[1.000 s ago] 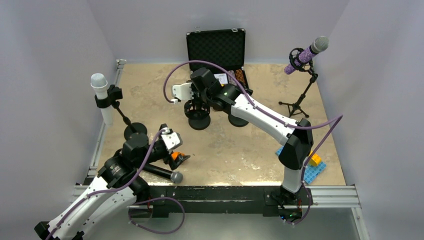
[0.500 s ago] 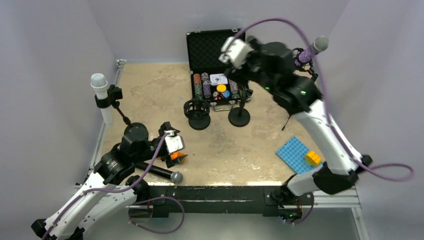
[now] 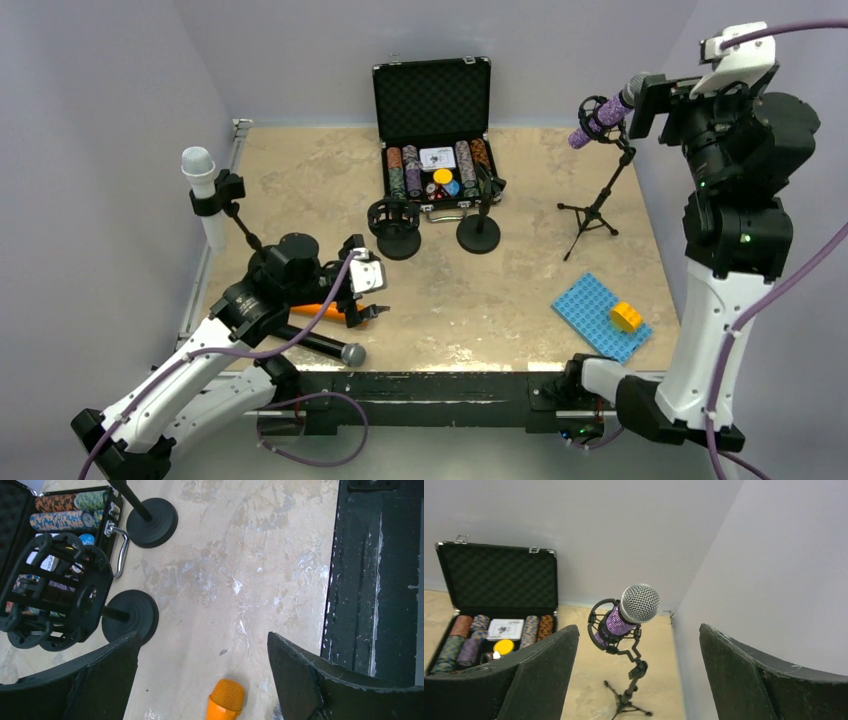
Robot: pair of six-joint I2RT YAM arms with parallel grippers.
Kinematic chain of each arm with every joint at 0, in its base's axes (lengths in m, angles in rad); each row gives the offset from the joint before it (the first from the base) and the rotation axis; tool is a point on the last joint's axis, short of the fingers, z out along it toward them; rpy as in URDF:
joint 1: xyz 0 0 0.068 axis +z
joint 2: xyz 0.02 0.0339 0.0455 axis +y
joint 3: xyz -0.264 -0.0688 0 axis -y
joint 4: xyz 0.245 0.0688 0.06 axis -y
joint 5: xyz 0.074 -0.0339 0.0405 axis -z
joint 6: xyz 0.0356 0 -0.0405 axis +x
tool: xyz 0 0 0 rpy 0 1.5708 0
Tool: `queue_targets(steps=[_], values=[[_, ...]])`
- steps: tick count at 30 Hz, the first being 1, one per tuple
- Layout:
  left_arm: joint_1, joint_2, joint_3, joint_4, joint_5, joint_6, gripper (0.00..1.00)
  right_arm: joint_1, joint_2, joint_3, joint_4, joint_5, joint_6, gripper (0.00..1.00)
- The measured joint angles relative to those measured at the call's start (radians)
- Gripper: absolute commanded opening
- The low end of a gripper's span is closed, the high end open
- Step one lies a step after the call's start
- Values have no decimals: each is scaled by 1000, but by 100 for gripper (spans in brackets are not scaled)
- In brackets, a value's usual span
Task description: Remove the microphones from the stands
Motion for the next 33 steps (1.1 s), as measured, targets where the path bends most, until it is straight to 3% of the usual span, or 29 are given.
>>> queue_targets(steps=[7, 12, 18, 23, 28, 33], values=[[0, 10, 20, 24, 30, -26, 100, -175, 164, 12, -24, -205, 234, 99], [3, 8, 20, 24, 33, -26, 100, -198, 311, 63, -39, -247, 275, 99], [6, 9, 20, 24, 33, -26, 100, -198, 396, 121, -38, -281, 300, 83], [7, 9, 20, 24, 32, -26, 100, -198, 387, 118, -37, -322, 322, 89], [11, 12, 20, 40, 36, -27, 100, -198, 327, 59, -40, -324, 323, 80], [12, 31, 20, 63, 48, -34, 100, -198, 320, 52, -39, -323, 315, 62]])
